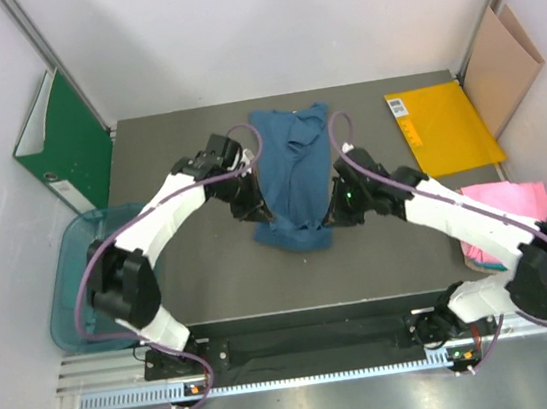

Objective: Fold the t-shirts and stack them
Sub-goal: Fold the folded rectangular tshirt in 1/3 of the way, then grab one side of the 2/3 rectangular tshirt with both arms, then fold the long partially folded tshirt into a neat square, then smooth out wrinkles on the folded tshirt

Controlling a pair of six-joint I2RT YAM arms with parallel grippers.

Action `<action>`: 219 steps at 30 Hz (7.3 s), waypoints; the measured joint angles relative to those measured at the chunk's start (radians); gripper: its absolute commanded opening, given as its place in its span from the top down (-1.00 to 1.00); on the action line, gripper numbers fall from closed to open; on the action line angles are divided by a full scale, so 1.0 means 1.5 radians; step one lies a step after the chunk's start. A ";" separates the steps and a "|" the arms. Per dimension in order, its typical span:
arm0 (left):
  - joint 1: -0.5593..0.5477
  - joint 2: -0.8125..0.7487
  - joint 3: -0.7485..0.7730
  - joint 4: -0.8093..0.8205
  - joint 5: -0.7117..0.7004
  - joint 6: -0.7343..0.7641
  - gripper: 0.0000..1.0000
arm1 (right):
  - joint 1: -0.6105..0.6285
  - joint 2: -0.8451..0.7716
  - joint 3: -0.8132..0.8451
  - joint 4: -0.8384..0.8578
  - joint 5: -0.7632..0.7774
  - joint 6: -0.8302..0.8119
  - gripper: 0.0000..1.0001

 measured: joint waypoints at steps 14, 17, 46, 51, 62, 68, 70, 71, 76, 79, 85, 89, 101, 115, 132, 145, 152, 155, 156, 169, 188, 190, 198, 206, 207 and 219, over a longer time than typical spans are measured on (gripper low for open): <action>0.044 0.243 0.257 0.001 -0.030 -0.006 1.00 | -0.134 0.302 0.242 -0.001 -0.037 -0.244 0.92; 0.051 0.284 0.286 0.002 -0.034 -0.010 1.00 | -0.154 0.361 0.302 -0.001 -0.050 -0.270 0.85; 0.101 0.191 0.092 0.079 -0.062 0.011 1.00 | -0.201 0.274 0.074 0.083 -0.121 -0.255 0.83; 0.093 0.243 0.155 0.091 -0.047 0.023 1.00 | -0.200 0.279 0.079 0.102 -0.145 -0.247 0.79; 0.074 0.350 0.191 0.096 -0.035 0.032 1.00 | -0.200 0.282 0.095 0.106 -0.150 -0.246 0.70; 0.068 0.360 0.216 0.104 -0.048 0.027 1.00 | -0.200 0.282 0.100 0.102 -0.149 -0.247 0.67; 0.068 0.363 0.237 0.108 -0.057 0.022 1.00 | -0.200 0.282 0.100 0.101 -0.148 -0.247 0.66; 0.068 0.367 0.251 0.114 -0.063 0.017 1.00 | -0.200 0.282 0.100 0.100 -0.147 -0.247 0.65; 0.068 0.399 0.337 0.134 -0.098 0.011 1.00 | -0.201 0.282 0.100 0.100 -0.146 -0.247 0.62; 0.070 0.441 0.414 0.136 -0.112 0.011 1.00 | -0.200 0.282 0.099 0.099 -0.144 -0.246 0.57; 0.082 0.499 0.513 0.123 -0.130 0.028 1.00 | -0.201 0.273 0.085 0.100 -0.140 -0.242 0.31; 0.110 0.443 0.444 0.113 -0.150 0.057 -0.98 | -0.201 0.249 0.058 0.100 -0.141 -0.232 -0.66; 0.147 0.126 0.008 0.098 -0.142 0.060 -0.83 | -0.196 0.207 -0.038 0.146 -0.179 -0.206 -0.68; 0.142 0.153 -0.121 0.220 -0.053 -0.006 0.81 | -0.182 0.291 -0.093 0.326 -0.266 -0.071 0.44; 0.107 0.094 -0.208 0.182 -0.012 -0.002 1.00 | -0.144 0.222 -0.092 0.211 -0.255 -0.083 1.00; 0.091 -0.116 -0.149 -0.060 0.036 0.017 1.00 | -0.124 0.059 -0.077 0.034 -0.300 -0.108 0.92; 0.091 -0.013 0.025 -0.056 0.039 0.013 1.00 | -0.145 0.106 0.038 -0.006 -0.305 -0.145 0.82; 0.092 0.062 0.101 -0.046 0.038 0.012 1.00 | -0.169 0.156 0.097 -0.011 -0.310 -0.171 0.67; 0.092 0.084 0.121 -0.040 0.038 0.011 1.00 | -0.179 0.172 0.113 -0.011 -0.311 -0.179 0.65; 0.135 0.335 0.430 0.027 0.041 -0.025 1.00 | -0.320 0.429 0.391 -0.014 -0.362 -0.287 0.46; 0.168 0.535 0.533 0.157 0.083 -0.133 1.00 | -0.342 0.667 0.636 0.083 -0.396 -0.249 0.46; 0.174 0.544 0.534 0.160 0.081 -0.143 1.00 | -0.348 0.676 0.650 0.100 -0.395 -0.235 0.45; 0.215 0.546 0.546 0.187 0.071 -0.170 1.00 | -0.368 0.700 0.691 0.106 -0.380 -0.228 -0.40; 0.232 0.571 0.553 0.221 0.093 -0.179 1.00 | -0.369 0.578 0.447 0.144 -0.391 -0.266 -0.69; 0.232 0.578 0.553 0.223 0.095 -0.179 1.00 | -0.369 0.561 0.416 0.155 -0.396 -0.266 -0.68; 0.231 0.599 0.553 0.223 0.103 -0.171 1.00 | -0.338 0.512 0.327 0.302 -0.441 -0.221 -0.46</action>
